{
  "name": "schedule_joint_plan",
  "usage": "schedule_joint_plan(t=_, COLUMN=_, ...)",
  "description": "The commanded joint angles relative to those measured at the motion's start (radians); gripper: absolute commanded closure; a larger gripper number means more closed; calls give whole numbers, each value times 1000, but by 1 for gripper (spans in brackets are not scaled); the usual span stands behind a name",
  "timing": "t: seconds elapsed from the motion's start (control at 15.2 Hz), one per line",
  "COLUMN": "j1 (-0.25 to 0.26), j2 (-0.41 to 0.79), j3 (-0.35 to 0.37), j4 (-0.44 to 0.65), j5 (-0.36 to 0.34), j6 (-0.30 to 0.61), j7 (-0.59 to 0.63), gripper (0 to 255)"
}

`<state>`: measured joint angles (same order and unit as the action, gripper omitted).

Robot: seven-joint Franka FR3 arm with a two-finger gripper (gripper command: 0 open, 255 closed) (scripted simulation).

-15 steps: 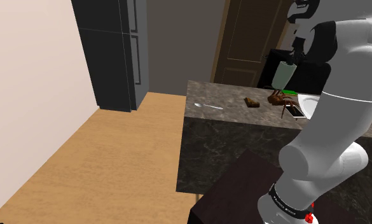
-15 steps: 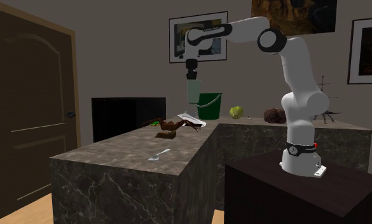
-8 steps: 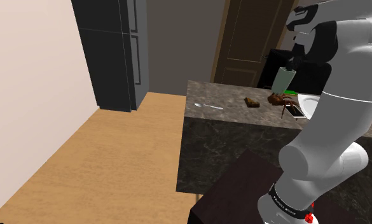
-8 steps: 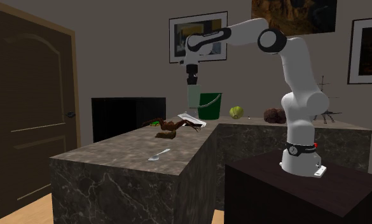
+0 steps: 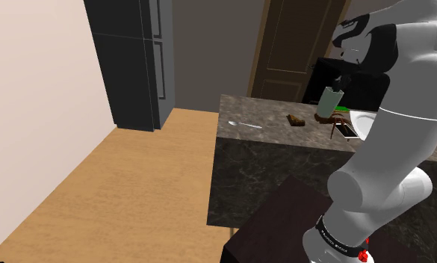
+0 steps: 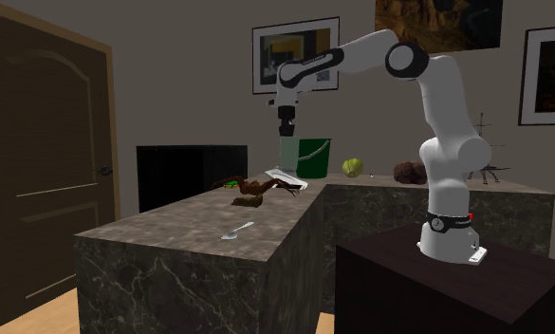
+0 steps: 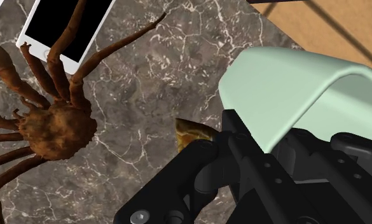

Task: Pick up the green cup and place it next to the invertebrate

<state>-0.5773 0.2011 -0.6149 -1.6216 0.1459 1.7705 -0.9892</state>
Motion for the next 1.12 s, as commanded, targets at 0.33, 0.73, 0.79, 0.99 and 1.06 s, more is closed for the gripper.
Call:
schedule_joint_plan(t=0.33, j1=2, j2=10, j3=4, j4=-84, j5=9, j6=92, j7=-9, gripper=255)
schedule_joint_plan(t=0.73, j1=2, j2=27, j3=8, j4=-145, j5=22, j6=167, j7=-19, gripper=255)
schedule_joint_plan(t=0.79, j1=1, j2=30, j3=9, j4=-155, j5=25, j6=179, j7=-21, gripper=255)
schedule_joint_plan(t=0.99, j1=0, j2=42, j3=12, j4=-182, j5=34, j6=215, j7=-28, gripper=255)
schedule_joint_plan(t=1.06, j1=-1, j2=47, j3=13, j4=-190, j5=38, j6=227, j7=-31, gripper=255)
